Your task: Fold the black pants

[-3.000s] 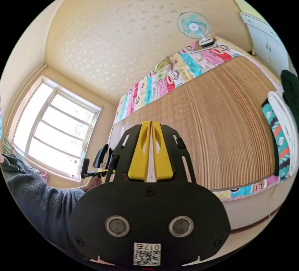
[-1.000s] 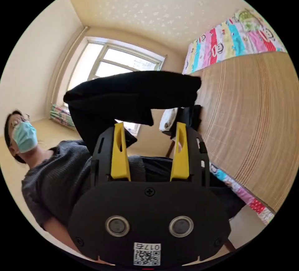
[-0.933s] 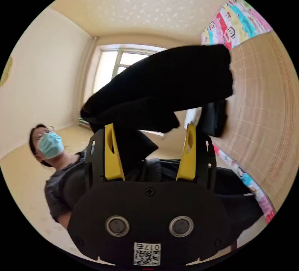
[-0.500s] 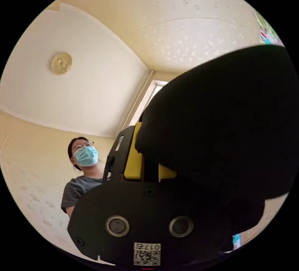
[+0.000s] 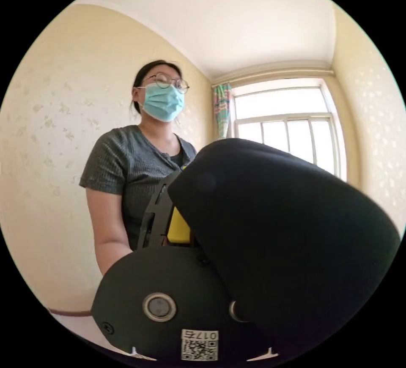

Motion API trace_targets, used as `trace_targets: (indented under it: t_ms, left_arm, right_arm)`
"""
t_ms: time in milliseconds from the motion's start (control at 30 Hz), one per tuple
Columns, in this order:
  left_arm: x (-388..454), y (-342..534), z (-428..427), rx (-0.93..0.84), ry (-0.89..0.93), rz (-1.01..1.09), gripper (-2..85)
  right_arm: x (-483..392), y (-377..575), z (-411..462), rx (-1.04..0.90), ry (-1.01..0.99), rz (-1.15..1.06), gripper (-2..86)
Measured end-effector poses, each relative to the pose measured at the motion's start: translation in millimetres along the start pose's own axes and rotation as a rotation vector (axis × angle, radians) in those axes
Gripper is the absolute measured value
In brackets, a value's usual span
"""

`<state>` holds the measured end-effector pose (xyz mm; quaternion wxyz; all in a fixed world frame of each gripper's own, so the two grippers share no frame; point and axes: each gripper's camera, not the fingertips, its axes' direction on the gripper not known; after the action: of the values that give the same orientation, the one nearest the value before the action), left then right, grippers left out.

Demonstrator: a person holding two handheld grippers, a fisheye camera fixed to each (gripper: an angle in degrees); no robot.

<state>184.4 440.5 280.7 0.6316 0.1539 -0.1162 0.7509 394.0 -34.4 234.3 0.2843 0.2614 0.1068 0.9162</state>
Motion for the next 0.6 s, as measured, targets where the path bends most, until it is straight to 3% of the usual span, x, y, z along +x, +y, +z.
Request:
trace_targets:
  t_ms: [133,233,333,467,533,600]
  left_arm:
    - [-59.5,-11.7,19.8,-0.03,0.129,-0.215,14.3]
    - [-101.0,-10.9,41.9,-0.086,0.188,-0.378,17.1]
    - [-133.8,-5.8,70.1,-0.067,0.426,-0.475,17.0]
    - [-161.3,-14.7,100.6,0.079,0.818,-0.499,11.9]
    - [-163.6,-24.8,98.3,0.133,0.846,-0.474,8.1]
    - [-148.3,-44.2,70.3,0.248,0.825,-0.313,4.4]
  right_arm:
    - [-2.4,16.2,29.9,0.105,-0.324,-0.214,1.8]
    - [-3.0,16.4,52.0,0.1,-0.362,-0.287,1.8]
    - [6.1,20.7,74.1,0.123,-0.417,-0.329,2.1]
    - [37.6,33.3,110.7,0.104,-0.457,-0.209,3.0]
    - [47.5,36.0,123.2,0.058,-0.41,-0.111,3.8]
    - [55.9,38.7,134.4,-0.016,-0.326,0.023,4.9]
